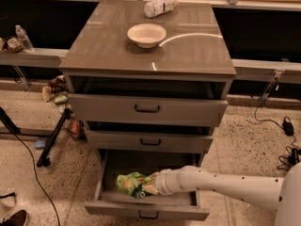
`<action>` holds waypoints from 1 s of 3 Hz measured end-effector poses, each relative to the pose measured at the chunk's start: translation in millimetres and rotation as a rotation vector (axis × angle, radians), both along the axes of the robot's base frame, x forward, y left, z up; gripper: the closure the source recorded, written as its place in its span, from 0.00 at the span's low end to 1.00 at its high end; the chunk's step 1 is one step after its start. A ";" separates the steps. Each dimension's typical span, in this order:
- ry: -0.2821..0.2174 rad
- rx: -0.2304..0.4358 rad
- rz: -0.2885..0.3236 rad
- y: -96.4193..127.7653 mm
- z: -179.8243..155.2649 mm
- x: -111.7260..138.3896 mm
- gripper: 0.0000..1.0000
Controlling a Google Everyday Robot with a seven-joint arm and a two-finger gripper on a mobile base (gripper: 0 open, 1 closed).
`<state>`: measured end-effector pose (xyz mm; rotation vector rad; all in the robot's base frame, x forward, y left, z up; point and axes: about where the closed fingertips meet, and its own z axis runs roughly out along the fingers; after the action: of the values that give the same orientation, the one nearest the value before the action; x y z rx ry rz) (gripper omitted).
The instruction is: Place green rice chip bag into bottom drawer
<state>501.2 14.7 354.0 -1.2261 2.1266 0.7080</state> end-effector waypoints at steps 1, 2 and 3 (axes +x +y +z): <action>-0.016 0.029 -0.008 -0.8 -25.3 6.8 1.00; -0.014 0.032 -0.042 -8.1 -53.2 15.7 1.00; -0.016 0.038 -0.061 -13.4 -71.6 28.7 1.00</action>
Offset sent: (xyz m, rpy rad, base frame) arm 0.0282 -0.0223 -0.0875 0.0314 -0.0133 -0.0925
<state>529.9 1.3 282.4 -1.1381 2.1187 0.7066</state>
